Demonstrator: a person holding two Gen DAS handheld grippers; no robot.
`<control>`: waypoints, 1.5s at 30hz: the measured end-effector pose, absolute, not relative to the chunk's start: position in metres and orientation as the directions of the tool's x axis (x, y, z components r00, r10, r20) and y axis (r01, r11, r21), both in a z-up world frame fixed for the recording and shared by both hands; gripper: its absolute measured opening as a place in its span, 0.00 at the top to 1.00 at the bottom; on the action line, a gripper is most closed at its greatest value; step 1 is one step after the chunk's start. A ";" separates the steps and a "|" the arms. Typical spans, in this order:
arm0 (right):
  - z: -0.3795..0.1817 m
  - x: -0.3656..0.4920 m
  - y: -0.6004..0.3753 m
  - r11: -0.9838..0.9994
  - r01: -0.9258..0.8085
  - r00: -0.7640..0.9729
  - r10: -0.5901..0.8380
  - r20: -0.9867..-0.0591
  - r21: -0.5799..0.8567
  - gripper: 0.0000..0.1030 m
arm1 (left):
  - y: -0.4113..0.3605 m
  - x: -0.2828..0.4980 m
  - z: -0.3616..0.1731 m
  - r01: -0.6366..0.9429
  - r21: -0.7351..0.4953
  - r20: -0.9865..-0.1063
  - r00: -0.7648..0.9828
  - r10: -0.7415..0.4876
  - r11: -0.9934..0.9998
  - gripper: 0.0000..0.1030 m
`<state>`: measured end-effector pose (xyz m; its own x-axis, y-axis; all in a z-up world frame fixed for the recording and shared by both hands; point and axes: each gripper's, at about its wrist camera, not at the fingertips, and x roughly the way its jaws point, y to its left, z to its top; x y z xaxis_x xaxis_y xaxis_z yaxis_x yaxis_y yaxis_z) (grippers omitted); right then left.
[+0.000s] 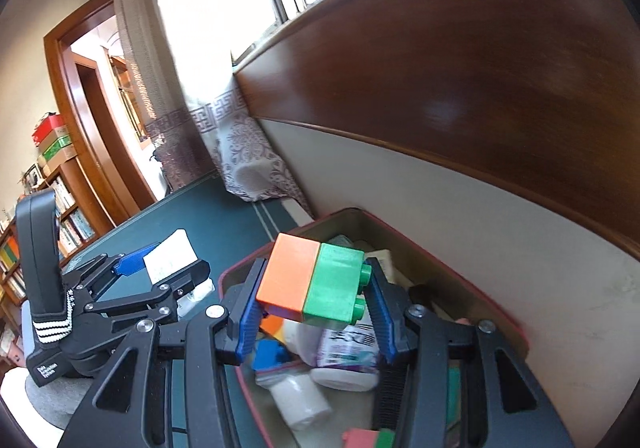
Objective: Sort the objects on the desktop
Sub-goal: 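Carry the paper packet and orange-green brick into the red tin and release both, then withdraw both open tools from the tin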
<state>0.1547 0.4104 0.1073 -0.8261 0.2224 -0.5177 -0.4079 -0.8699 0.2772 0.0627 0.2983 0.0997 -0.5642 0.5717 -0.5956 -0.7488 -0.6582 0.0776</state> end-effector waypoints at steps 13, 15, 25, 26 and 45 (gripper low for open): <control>0.096 0.167 0.429 -0.846 -0.452 -0.799 0.243 -0.550 0.282 0.50 | 0.329 0.068 0.092 -0.824 -0.043 -0.641 -0.411 0.648 -0.565 0.30; 0.094 0.167 0.431 -0.843 -0.457 -0.795 0.243 -0.556 0.283 0.50 | 0.330 0.066 0.090 -0.831 -0.072 -0.651 -0.380 0.657 -0.552 0.29; 0.094 0.178 0.437 -0.818 -0.493 -0.783 0.268 -0.562 0.296 0.26 | 0.324 0.062 0.089 -0.831 -0.136 -0.649 -0.336 0.682 -0.539 0.15; 0.094 0.179 0.437 -0.818 -0.493 -0.783 0.269 -0.561 0.297 0.25 | 0.323 0.062 0.092 -0.829 -0.137 -0.643 -0.342 0.685 -0.542 0.14; 0.139 0.216 0.417 -0.811 -0.499 -0.825 0.337 -0.454 0.304 0.03 | 0.278 0.082 0.152 -0.791 -0.088 -0.534 -0.476 0.699 -0.606 0.13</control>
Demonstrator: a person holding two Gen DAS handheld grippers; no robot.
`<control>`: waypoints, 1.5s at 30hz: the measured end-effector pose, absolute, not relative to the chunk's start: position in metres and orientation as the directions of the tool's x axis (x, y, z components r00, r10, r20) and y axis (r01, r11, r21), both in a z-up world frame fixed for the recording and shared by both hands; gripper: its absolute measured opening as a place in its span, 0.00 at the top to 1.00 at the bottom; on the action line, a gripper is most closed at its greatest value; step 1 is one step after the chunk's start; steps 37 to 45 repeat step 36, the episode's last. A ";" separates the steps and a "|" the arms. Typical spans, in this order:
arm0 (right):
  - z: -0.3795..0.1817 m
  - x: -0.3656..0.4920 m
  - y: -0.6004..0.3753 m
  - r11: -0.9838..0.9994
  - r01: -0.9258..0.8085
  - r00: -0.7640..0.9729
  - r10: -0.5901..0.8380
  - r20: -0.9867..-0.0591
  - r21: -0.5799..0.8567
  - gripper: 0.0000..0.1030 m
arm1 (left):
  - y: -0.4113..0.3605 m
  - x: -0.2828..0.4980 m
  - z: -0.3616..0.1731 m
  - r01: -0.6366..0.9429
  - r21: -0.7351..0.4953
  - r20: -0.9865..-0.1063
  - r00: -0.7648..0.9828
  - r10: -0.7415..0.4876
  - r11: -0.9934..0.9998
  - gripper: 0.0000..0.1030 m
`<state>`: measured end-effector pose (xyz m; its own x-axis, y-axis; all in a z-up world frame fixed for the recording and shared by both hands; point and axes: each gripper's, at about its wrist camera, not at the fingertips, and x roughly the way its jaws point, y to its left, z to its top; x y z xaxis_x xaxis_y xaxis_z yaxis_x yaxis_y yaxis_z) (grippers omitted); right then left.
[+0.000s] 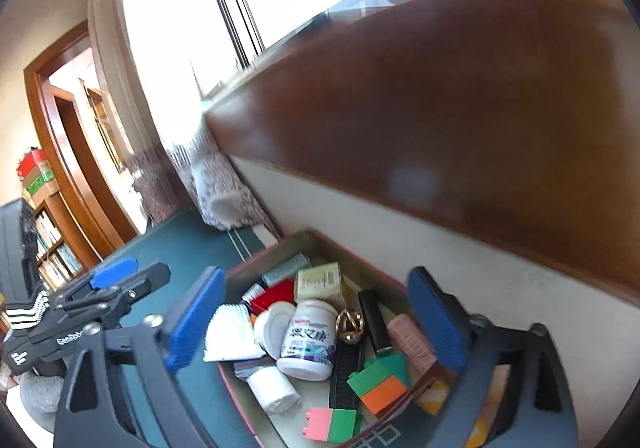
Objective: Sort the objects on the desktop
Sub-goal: 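Withdraw both open tools from the tin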
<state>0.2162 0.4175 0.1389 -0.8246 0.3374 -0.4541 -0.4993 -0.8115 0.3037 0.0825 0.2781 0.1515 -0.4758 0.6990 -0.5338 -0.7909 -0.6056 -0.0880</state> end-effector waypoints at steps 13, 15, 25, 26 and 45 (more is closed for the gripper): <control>0.191 0.280 0.377 -0.826 -0.506 -0.846 0.419 -0.330 0.248 0.01 | 0.243 0.146 0.186 -0.717 0.043 -0.466 -0.630 0.621 -0.696 0.13; 0.185 0.283 0.374 -0.824 -0.510 -0.839 0.414 -0.353 0.246 0.01 | 0.244 0.152 0.179 -0.728 0.039 -0.495 -0.609 0.620 -0.685 0.13; 0.172 0.284 0.368 -0.823 -0.525 -0.820 0.420 -0.389 0.218 0.01 | 0.254 0.163 0.155 -0.746 0.034 -0.574 -0.559 0.598 -0.665 0.13; 0.171 0.283 0.369 -0.821 -0.529 -0.817 0.424 -0.392 0.215 0.01 | 0.256 0.164 0.153 -0.750 0.033 -0.579 -0.553 0.599 -0.661 0.13; 0.157 0.282 0.385 -0.793 -0.564 -0.792 0.439 -0.425 0.231 0.01 | 0.271 0.170 0.141 -0.774 0.052 -0.599 -0.530 0.601 -0.631 0.13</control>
